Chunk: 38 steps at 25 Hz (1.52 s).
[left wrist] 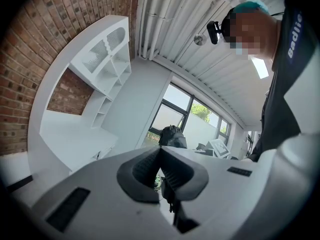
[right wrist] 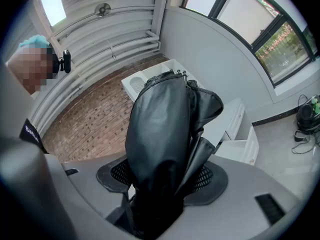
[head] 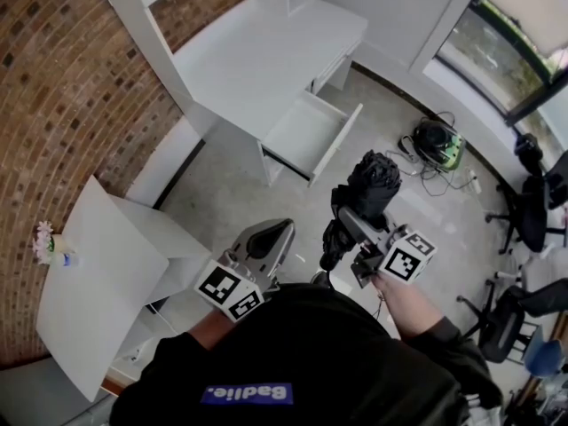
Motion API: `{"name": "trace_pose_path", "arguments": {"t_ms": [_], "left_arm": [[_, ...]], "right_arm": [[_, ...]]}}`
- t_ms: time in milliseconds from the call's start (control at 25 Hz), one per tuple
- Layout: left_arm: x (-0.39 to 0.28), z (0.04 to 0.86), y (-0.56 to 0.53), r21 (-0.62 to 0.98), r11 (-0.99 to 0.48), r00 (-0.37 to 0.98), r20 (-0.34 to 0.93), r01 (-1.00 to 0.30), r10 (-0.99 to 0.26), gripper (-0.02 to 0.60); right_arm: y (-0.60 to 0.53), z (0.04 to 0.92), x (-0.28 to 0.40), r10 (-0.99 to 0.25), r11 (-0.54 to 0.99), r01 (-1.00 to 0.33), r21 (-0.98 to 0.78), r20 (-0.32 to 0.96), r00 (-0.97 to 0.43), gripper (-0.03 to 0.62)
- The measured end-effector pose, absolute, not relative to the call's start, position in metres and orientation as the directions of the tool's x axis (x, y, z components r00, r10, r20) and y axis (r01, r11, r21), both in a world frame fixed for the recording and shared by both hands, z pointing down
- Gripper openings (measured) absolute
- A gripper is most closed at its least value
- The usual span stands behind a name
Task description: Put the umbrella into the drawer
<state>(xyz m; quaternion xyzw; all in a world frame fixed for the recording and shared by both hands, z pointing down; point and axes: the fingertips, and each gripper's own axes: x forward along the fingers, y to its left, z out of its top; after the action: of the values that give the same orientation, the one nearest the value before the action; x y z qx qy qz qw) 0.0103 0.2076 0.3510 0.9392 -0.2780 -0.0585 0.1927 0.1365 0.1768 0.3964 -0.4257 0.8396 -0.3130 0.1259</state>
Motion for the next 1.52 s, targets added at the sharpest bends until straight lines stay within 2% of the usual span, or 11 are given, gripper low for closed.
{"name": "trace_pose_path", "arguments": {"t_ms": [200,720,1200,1520], "left_arm": [[-0.033,0.353,0.181,0.399,-0.786,0.853,-0.019,-0.472,-0.522,-0.003],[-0.106,0.355,0.140,0.400,-0.814,0.877,-0.050,-0.421,-0.478,-0.003],[-0.098,0.359,0.071,0.373,-0.783,0.840,-0.016,-0.498,-0.542,-0.003],[-0.049,0.366,-0.015,0.382,-0.715,0.783,0.037,-0.586,-0.621,-0.003]], "right_arm": [[0.147,0.398,0.096,-0.813,0.409,-0.658,-0.632,0.073,-0.577,0.285],[0.096,0.401,0.044,-0.872,0.327,-0.719,-0.613,0.097,-0.479,0.285],[0.006,0.440,0.075,-0.863,0.303,-0.713,-0.632,0.135,-0.487,0.285],[-0.091,0.485,0.123,-0.823,0.291,-0.688,-0.665,0.193,-0.534,0.285]]}}
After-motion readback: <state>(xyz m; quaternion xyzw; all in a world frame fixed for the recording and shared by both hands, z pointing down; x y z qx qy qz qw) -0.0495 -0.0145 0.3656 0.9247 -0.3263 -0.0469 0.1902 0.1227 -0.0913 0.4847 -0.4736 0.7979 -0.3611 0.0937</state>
